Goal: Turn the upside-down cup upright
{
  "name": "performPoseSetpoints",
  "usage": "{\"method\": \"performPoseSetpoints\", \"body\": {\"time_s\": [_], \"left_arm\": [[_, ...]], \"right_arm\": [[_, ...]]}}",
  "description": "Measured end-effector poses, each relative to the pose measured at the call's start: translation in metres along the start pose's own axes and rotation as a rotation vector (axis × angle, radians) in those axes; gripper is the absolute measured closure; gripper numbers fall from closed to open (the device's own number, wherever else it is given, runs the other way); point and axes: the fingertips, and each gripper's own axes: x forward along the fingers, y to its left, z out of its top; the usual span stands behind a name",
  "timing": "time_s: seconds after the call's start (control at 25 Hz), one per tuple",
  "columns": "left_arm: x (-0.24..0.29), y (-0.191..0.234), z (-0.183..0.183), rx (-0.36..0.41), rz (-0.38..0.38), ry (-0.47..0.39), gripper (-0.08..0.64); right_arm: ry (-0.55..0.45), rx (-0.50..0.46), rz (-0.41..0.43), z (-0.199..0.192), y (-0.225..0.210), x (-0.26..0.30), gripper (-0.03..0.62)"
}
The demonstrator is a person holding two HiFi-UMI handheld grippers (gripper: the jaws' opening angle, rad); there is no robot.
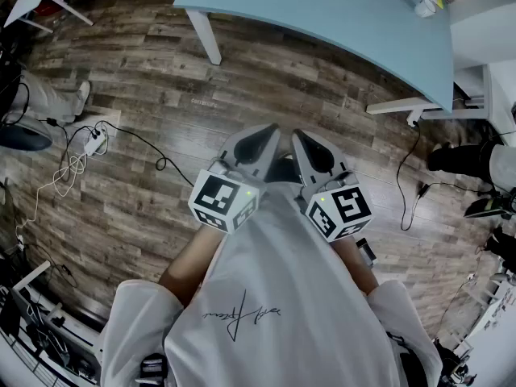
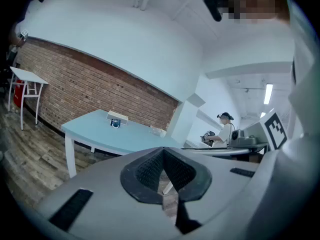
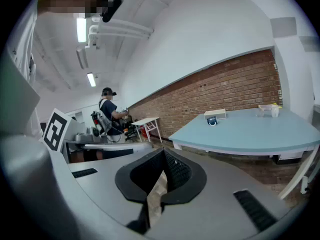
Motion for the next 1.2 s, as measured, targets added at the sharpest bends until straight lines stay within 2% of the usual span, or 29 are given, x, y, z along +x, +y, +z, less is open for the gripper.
{"method": "performPoseSetpoints", "body": {"time_s": [0.36, 0.6, 1.2], "left_arm": [[0.000, -0.005, -0.001, 0.028, -0.008, 0.011, 0.551], [0.003, -0.003, -0.002, 0.012, 0.003, 0.030, 0.551], [0.039, 0.018, 0.003, 0.025, 0.060, 0.064, 0.551]], "right_arm": [[-0.007, -0.005, -0.047, -0.001, 0.003, -0.004, 0.572], [-0.028, 0.039, -0.031, 0.001, 0.006, -0.007, 0.571], [-0.001, 0.071, -0.060, 0.002, -0.031, 0.014, 0.571]]}}
